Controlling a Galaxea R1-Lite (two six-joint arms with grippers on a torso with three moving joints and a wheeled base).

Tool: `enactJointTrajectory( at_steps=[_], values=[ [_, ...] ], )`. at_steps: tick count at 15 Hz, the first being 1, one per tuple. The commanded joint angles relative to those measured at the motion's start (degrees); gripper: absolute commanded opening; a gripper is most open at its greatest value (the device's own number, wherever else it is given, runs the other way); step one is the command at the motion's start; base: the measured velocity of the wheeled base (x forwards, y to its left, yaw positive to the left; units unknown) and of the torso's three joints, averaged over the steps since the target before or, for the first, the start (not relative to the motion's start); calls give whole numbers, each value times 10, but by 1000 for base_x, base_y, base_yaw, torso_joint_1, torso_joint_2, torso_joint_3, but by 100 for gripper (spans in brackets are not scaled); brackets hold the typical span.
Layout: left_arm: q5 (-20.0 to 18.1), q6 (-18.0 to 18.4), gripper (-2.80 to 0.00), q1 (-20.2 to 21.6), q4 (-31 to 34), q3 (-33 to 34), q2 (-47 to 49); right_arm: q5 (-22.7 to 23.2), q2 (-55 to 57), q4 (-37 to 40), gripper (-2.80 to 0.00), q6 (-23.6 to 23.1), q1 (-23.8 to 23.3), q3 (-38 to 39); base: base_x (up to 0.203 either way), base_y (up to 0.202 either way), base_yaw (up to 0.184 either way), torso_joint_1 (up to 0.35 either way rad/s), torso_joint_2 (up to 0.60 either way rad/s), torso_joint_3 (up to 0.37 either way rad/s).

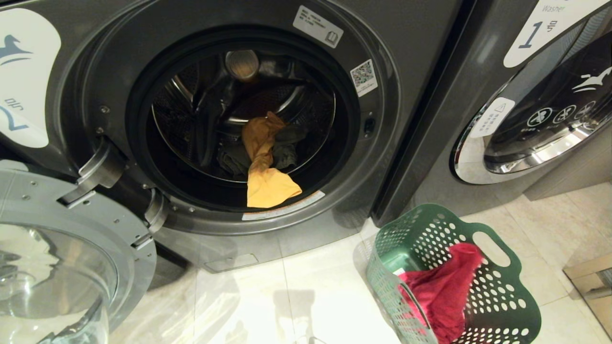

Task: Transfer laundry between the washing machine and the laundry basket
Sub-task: Pick a cloth and place it into the basket

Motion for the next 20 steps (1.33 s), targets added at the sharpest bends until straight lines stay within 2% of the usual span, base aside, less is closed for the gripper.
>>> enactJointTrajectory(
  at_steps=[1, 4, 7, 9, 12, 20],
  values=[
    [0, 0, -280, 0, 0, 0, 0, 0, -3, 3, 0, 0, 0, 1, 0, 0, 0, 0, 0, 0],
    [0, 0, -280, 0, 0, 0, 0, 12, -1, 19, 0, -6, 9, -12, 0, 0, 0, 0, 0, 0],
    [0, 0, -280, 0, 0, 0, 0, 117, -3, 74, 0, -51, 17, -55, 0, 0, 0, 0, 0, 0],
    [0, 0, -280, 0, 0, 0, 0, 171, -6, 111, 0, -78, 17, -73, 0, 0, 0, 0, 0, 0],
    [0, 0, -280, 0, 0, 0, 0, 176, -12, 117, 0, -80, 17, -72, -2, -1, 72, -4, 0, 2],
    [0, 0, -280, 0, 0, 0, 0, 175, -12, 117, 0, -74, 17, -51, 0, -10, 175, 0, 2, 2]
  ],
)
